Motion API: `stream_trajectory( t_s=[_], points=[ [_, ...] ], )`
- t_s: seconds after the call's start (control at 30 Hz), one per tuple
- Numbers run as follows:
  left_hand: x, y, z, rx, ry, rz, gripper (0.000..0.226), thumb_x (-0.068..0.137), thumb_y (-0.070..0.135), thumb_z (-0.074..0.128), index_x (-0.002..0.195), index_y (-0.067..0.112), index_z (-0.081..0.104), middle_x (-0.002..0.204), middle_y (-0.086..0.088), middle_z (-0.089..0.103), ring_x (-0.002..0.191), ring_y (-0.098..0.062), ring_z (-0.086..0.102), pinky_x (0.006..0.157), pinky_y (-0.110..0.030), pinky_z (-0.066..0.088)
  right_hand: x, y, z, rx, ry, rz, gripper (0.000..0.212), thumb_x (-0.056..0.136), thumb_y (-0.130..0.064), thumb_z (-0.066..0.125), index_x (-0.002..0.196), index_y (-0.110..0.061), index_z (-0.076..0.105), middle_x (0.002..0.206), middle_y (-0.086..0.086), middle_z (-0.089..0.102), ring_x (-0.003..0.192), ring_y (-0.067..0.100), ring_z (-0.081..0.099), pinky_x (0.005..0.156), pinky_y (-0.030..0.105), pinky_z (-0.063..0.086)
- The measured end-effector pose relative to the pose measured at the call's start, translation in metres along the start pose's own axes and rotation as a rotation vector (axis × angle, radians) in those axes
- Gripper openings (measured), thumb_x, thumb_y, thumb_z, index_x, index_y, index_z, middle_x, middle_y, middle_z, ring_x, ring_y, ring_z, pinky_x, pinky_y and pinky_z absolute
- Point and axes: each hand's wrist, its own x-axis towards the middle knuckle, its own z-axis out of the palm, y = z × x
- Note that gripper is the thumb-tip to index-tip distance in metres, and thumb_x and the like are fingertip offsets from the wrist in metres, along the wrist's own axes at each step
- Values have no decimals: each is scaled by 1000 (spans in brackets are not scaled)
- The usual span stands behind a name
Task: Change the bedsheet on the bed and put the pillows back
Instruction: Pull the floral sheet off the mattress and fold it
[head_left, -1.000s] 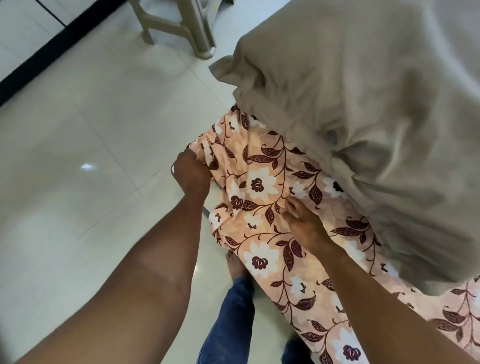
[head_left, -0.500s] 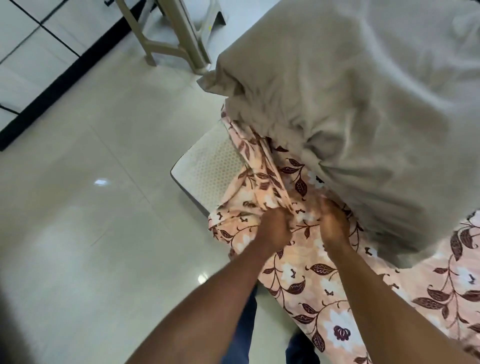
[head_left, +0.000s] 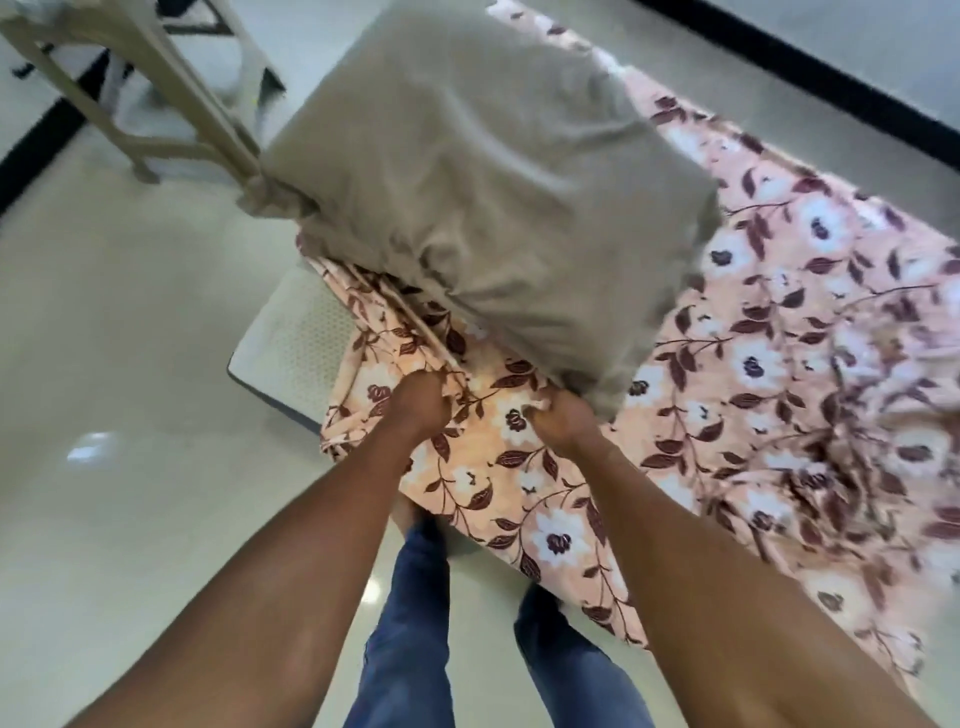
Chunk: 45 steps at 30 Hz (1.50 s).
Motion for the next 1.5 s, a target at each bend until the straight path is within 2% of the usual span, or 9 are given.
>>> stream_trajectory(
  t_s=[0.27, 0.4, 0.57, 0.73, 0.87, 0.93, 1.0, 1.1, 1.5],
  points=[
    [-111, 28, -86, 96, 29, 112, 46, 95, 22, 56, 140, 16, 55, 135, -14, 57, 122, -34, 57, 98, -45, 52, -100, -50, -31, -153, -32, -111, 56, 98, -30, 61, 147, -8, 47, 145, 16, 55, 130, 34, 53, 105, 37, 47],
    [-134, 14, -142, 162, 104, 181, 43, 96, 23, 59, 138, 18, 56, 136, -13, 57, 120, -34, 57, 96, -43, 51, -140, -97, -39, -159, 9, -161, 50, 95, -28, 61, 141, -10, 51, 130, 16, 63, 113, 32, 63, 97, 44, 55],
    [-135, -50, -217, 161, 185, 233, 38, 94, 24, 57, 132, 18, 58, 136, -13, 58, 121, -36, 57, 95, -45, 52, -165, -178, -27, -159, 122, -182, 48, 97, -22, 59, 142, -11, 49, 137, 13, 58, 124, 30, 56, 102, 39, 50],
    [-132, -150, -292, 252, 265, 268, 41, 95, 25, 54, 135, 18, 52, 139, -13, 55, 122, -35, 55, 98, -45, 49, -166, -284, 10, -198, 193, -235, 46, 93, -24, 59, 137, -13, 53, 133, 13, 62, 110, 29, 61, 85, 29, 53],
    [-143, -215, -360, 304, 298, 290, 49, 99, 32, 53, 145, 16, 46, 140, -14, 53, 126, -34, 52, 102, -45, 45, -165, -383, 45, -235, 233, -320, 52, 92, -31, 60, 139, -11, 51, 138, 15, 58, 125, 35, 55, 102, 38, 47],
    [-147, -238, -387, 335, 307, 289, 48, 100, 34, 52, 144, 15, 46, 140, -14, 53, 127, -34, 51, 102, -46, 44, -154, -421, 62, -247, 232, -379, 59, 89, -45, 55, 141, -19, 51, 137, 10, 57, 127, 34, 56, 105, 43, 48],
    [-143, -262, -413, 357, 319, 266, 46, 101, 35, 52, 141, 14, 48, 140, -13, 53, 127, -34, 51, 102, -46, 43, -140, -458, 75, -275, 232, -433, 63, 84, -54, 52, 141, -25, 50, 137, 7, 56, 130, 33, 55, 107, 47, 48],
    [-126, -291, -447, 313, 338, 246, 48, 101, 34, 53, 144, 13, 46, 143, -13, 51, 129, -35, 50, 104, -46, 43, -141, -512, 83, -323, 216, -457, 67, 93, -39, 63, 149, -10, 40, 145, 16, 46, 134, 37, 49, 108, 49, 45],
    [39, -352, -584, 416, 213, 318, 44, 100, 34, 54, 138, 13, 48, 140, -12, 52, 129, -34, 50, 102, -46, 46, -4, -650, 54, -258, 214, -326, 69, 99, -37, 58, 154, -7, 28, 157, 21, 31, 140, 37, 40, 111, 46, 42]
  ],
)
